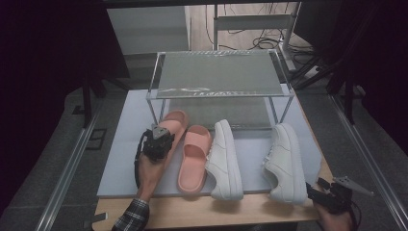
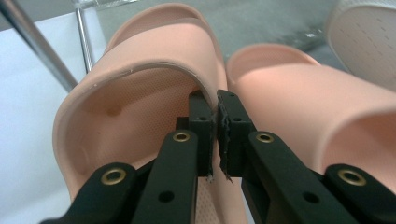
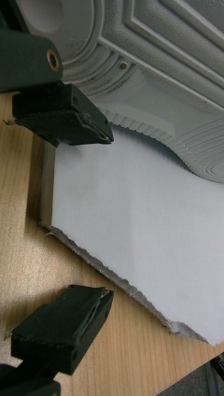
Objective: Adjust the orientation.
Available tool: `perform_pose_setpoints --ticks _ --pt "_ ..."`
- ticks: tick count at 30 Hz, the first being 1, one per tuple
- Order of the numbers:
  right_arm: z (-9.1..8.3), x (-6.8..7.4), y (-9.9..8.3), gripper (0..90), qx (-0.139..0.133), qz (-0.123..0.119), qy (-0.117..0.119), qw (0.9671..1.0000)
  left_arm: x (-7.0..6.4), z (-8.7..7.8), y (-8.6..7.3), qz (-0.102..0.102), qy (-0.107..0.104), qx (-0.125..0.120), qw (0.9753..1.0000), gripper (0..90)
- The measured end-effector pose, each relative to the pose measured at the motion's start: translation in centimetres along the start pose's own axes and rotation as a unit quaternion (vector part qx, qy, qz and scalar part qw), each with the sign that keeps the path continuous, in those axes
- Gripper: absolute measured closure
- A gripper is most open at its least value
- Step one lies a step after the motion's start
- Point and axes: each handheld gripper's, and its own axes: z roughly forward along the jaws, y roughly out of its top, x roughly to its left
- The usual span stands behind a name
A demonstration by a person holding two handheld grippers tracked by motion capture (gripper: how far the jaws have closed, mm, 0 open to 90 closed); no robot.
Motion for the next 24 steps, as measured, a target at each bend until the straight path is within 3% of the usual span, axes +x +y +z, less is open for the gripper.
perform_pose_setpoints --ticks 7,14,18,24 --pt "0.0 0.0 0.0 20.3 0.000 0.000 0.000 1.0000 -0.4 2.2 0.6 -0.001 0.024 -0.001 0.9997 85.3" --pt "0.0 0.0 0.0 20.3 0.000 0.000 0.000 1.0000 -0.7 3.9 0.7 0.004 0.030 0.012 0.9995 84.7" --pt "0.0 0.0 0.0 20.3 0.000 0.000 0.000 1.0000 -0.6 3.1 0.8 0.006 0.020 0.006 0.9998 79.5" --pt "0.0 0.0 0.0 20.3 0.000 0.000 0.000 1.0000 0.3 0.1 0.9 -0.004 -0.015 -0.017 0.9997 77.0"
